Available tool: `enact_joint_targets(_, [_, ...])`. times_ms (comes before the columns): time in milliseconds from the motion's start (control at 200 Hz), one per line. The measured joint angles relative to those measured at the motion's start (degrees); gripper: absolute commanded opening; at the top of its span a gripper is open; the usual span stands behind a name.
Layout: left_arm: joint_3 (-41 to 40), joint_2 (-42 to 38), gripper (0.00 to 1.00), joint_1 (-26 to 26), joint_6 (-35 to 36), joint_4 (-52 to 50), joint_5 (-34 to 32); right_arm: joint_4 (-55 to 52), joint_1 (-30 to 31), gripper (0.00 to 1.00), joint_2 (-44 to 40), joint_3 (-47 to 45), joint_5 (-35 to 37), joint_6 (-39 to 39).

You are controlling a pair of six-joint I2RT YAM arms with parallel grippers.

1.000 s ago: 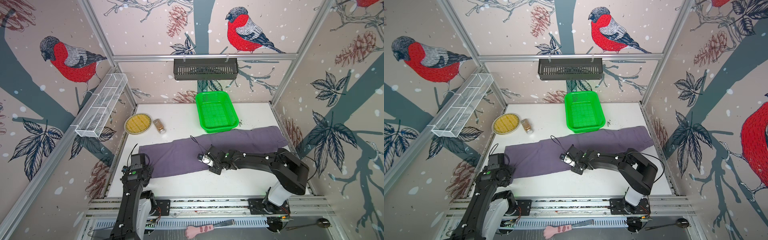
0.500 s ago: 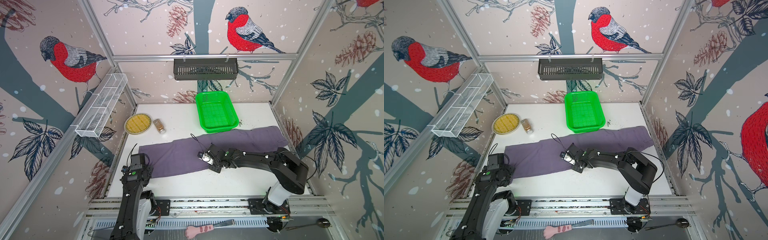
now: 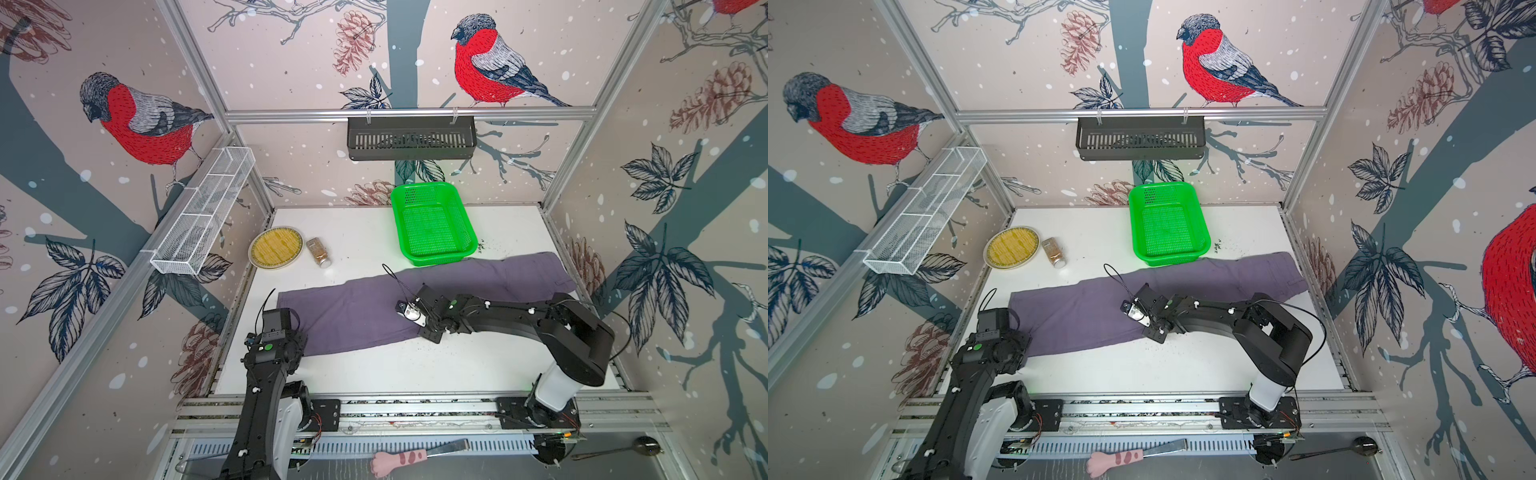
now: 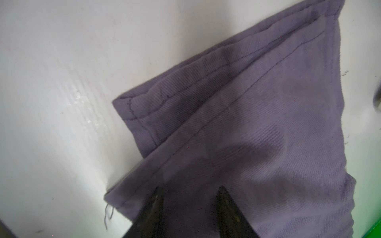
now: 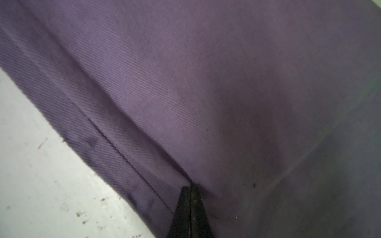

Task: Fold and stack the trousers
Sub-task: Smooth out the trousers at the center of the table.

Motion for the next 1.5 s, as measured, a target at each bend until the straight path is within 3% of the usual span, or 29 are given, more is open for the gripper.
enact_joint_targets(320, [-0.8,1.3,0.43,0.0,-1.2,1.7,1.2,-0.1,-0.1,0.0,-2.8,0.1,-0.4,0.1])
enact_joint_targets(450, [-1.2,1.1,0.28,0.0,-1.5,2.3,1.3,-0.1,-0.7,0.0,-3.6,0.1,-0.6,0.3])
enact_joint_targets(520, [-1.6,1.0,0.13,0.0,-1.7,3.0,1.5,-0.1,-1.1,0.0,-4.1,0.1,-0.7,0.4])
enact_joint_targets(620, [-1.7,0.7,0.0,0.0,-2.1,4.2,1.5,-0.1,-1.5,0.0,-4.5,0.1,-1.3,0.4])
enact_joint_targets(996, [4.9,1.8,0.0,0.0,0.8,4.7,0.1,-0.2,-2.7,0.0,-7.8,0.5,-1.7,0.5])
enact_joint_targets(1071, [5.7,2.2,0.22,0.0,1.7,3.8,0.1,-0.2,-2.7,0.0,-8.5,1.0,-1.9,0.7])
enact_joint_targets(1171, [6.9,1.6,0.34,0.0,2.0,1.1,0.2,-0.3,-2.9,0.0,-9.8,1.2,-3.0,1.5])
enact_joint_targets(1501, [6.7,1.7,0.36,0.0,3.1,-0.8,0.3,-3.1,-1.2,0.0,-12.7,-1.9,-7.0,2.5])
